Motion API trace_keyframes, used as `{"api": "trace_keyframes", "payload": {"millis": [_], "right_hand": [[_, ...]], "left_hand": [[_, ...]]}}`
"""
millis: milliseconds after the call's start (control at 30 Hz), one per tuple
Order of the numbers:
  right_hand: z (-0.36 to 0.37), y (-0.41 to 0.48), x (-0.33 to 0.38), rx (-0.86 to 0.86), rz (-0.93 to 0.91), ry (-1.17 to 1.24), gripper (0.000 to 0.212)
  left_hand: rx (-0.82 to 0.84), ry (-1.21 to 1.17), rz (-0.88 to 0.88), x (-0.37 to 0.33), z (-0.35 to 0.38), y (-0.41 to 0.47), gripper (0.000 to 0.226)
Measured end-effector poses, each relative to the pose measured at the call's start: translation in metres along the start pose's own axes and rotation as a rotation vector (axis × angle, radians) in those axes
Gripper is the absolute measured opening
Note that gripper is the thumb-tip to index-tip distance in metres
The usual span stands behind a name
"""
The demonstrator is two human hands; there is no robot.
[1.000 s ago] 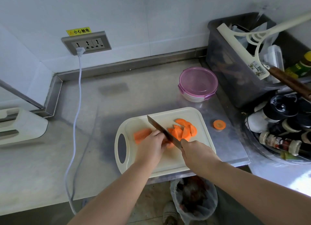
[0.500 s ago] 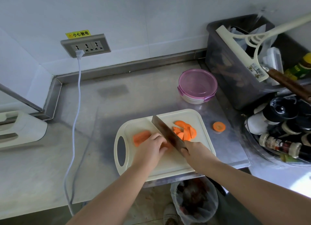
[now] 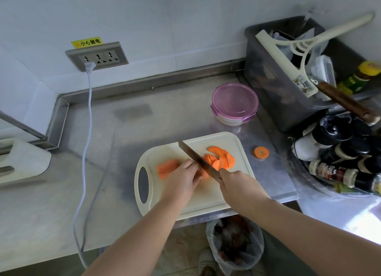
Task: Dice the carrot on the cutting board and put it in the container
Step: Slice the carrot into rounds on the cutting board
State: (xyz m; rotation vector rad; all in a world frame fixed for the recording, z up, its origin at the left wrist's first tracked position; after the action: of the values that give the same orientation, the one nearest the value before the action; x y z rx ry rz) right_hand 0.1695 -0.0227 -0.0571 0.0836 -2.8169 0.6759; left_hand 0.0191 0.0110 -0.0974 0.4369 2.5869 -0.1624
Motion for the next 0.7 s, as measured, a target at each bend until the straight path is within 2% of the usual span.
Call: {"api": "trace_keyframes", "payload": {"millis": [400, 700], "right_hand": [[0.009, 0.004, 0.001, 0.053, 0.009, -0.049, 0.027], [0.020, 0.015, 0.002, 0.098, 0.026, -0.024, 0.023]], "left_hand": [[-0.016, -0.014, 0.006, 0.000, 0.001, 0.002, 0.020], [-0.025, -0.027, 0.026, 0.005, 0.005, -0.001, 0.016]]}}
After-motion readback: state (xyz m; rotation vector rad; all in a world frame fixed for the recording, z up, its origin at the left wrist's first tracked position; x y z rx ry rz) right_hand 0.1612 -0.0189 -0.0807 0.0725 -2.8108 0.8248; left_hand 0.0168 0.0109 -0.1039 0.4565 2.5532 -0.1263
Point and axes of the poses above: each hand's wrist, its own y-axis towards the middle knuckle, its own z-axis out of the palm, x = y × z, the point moved 3 cm from there along y, towards the middle knuckle, and after that the axes turned 1 degree about z, right-handed, at the moved point
